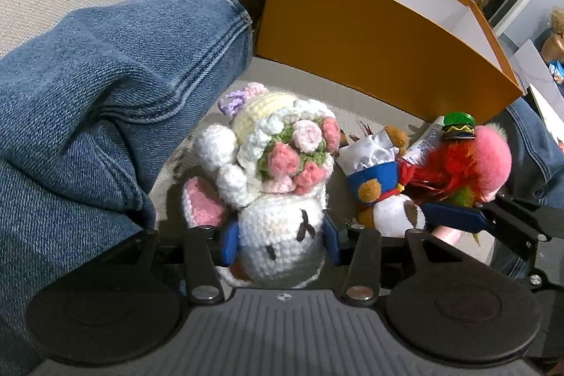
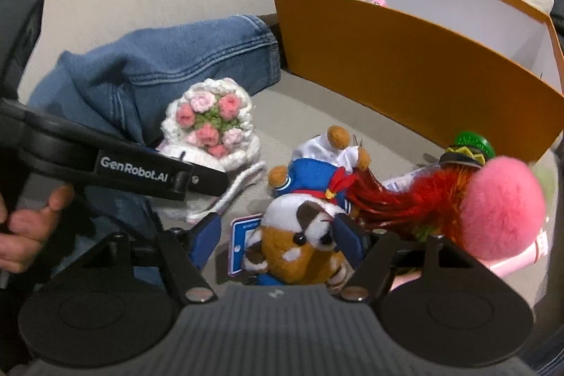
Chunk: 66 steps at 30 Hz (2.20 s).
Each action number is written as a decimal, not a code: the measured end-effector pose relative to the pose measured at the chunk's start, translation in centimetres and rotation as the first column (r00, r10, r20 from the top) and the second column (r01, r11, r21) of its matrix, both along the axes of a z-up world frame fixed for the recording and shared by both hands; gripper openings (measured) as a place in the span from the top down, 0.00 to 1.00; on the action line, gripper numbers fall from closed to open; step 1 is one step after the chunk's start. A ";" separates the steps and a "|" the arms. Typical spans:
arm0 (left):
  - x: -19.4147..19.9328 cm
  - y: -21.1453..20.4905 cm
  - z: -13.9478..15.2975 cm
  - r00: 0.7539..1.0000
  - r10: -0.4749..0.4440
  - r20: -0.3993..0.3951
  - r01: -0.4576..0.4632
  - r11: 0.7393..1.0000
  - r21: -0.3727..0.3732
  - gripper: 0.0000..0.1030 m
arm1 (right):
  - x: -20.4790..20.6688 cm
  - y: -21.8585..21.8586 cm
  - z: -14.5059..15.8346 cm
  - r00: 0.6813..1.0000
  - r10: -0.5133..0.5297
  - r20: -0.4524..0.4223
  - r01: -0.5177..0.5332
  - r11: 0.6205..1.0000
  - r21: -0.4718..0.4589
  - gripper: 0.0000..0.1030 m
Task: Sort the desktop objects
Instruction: 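Grasp the crocheted white bunny with the left tool while the right tool grasps the sailor bear, then lift the bunny toward the shoebox with the left tool while the right tool lowers the bear inside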
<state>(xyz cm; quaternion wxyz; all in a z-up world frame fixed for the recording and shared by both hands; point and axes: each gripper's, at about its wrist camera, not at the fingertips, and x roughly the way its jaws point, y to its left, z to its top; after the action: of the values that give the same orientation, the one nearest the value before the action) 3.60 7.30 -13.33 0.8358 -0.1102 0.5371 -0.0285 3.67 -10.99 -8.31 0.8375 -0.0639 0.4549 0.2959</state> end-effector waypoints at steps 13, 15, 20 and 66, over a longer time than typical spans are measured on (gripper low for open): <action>-0.4 0.0 -0.3 1.000 0.004 0.011 -0.004 1.000 -0.012 0.48 | 1.8 0.6 -2.1 0.997 -0.072 0.031 0.074 0.994 -0.075 0.46; -0.8 0.4 -0.3 1.000 0.003 0.016 -0.002 1.000 -0.020 0.48 | 1.6 0.5 -1.9 0.997 -0.069 0.041 0.072 0.995 -0.075 0.47; -1.4 0.7 0.6 0.999 0.008 0.047 -0.007 1.000 -0.019 0.48 | 1.0 -0.1 -0.1 0.996 -0.061 0.071 0.061 0.998 0.000 0.49; 12.5 -0.3 10.5 0.947 -0.147 0.287 0.164 0.986 -0.036 0.48 | 19.8 -8.4 10.7 0.963 -0.261 0.062 0.229 0.922 0.312 0.63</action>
<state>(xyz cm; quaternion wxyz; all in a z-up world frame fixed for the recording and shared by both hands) 16.07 6.97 -2.79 0.8955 -0.0871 0.4179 -0.1260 23.43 -19.42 2.35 0.8900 0.1072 0.3653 0.2511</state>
